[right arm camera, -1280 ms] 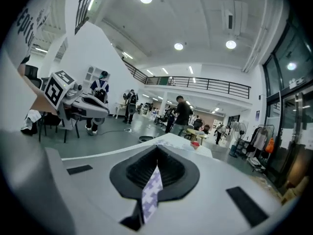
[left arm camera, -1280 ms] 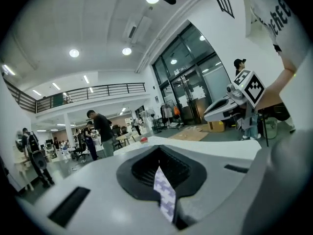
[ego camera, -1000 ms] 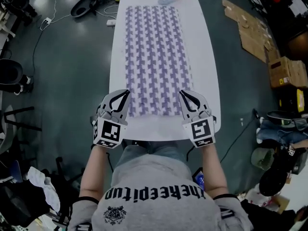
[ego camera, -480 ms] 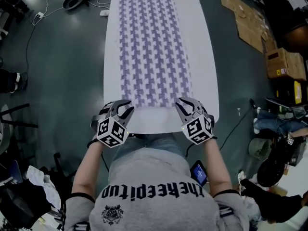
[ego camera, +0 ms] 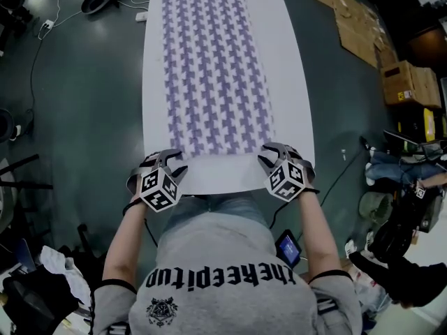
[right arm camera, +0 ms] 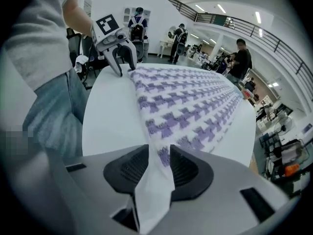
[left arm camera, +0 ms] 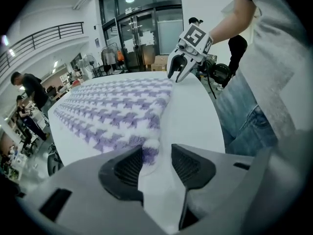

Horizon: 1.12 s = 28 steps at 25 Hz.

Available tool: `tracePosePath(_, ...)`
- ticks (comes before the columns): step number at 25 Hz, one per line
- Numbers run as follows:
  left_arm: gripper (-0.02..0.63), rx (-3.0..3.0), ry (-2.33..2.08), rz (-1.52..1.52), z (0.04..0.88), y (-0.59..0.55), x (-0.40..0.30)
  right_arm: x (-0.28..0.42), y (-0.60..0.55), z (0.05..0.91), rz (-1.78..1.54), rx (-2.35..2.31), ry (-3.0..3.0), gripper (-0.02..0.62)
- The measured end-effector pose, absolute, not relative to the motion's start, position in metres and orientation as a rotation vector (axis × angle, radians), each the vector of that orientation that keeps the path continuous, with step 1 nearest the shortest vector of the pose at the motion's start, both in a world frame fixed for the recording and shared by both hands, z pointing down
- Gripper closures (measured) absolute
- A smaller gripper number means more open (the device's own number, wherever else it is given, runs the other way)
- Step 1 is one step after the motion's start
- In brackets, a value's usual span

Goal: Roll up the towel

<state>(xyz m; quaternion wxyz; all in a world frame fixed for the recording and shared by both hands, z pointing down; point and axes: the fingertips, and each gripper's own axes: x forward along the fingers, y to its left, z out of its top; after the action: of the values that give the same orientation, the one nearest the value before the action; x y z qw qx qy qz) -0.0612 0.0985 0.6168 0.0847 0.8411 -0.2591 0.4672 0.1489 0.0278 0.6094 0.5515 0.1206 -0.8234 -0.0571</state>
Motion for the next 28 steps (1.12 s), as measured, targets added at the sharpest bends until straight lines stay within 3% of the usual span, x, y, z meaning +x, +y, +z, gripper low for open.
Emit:
tracePosePath(5,0.446,2.504,-0.725,1.386,0.619,0.087,-0.063,0.15,0.013,0.621,-0.063,0.237,-1.911,0.506)
tracePosePath(6,0.462,2.509,-0.702,1.394,0.618,0.088,-0.061,0.151,0.012,0.621,-0.045,0.229,-1.91,0.556)
tracePosePath(9,0.562,2.512,-0.679,1.438,0.618,0.088,-0.062,0.151,0.012,0.62,-0.058,0.223,-1.898,0.568)
tracePosePath(10,0.567,2.511,-0.679,1.448,0.618,0.088,-0.064,0.151,0.014,0.619,-0.062,0.226,-1.896,0.569)
tracePosePath(21,0.571,2.516,-0.439,1.406,0.609,0.136,-0.097,0.12,0.067,0.606,0.04,0.158,-1.913,0.569)
tracePosePath(28,0.565,2.504,-0.47,1.278,0.585,0.092,-0.084,0.132,0.018,0.587,-0.013,0.219,-1.931,0.568)
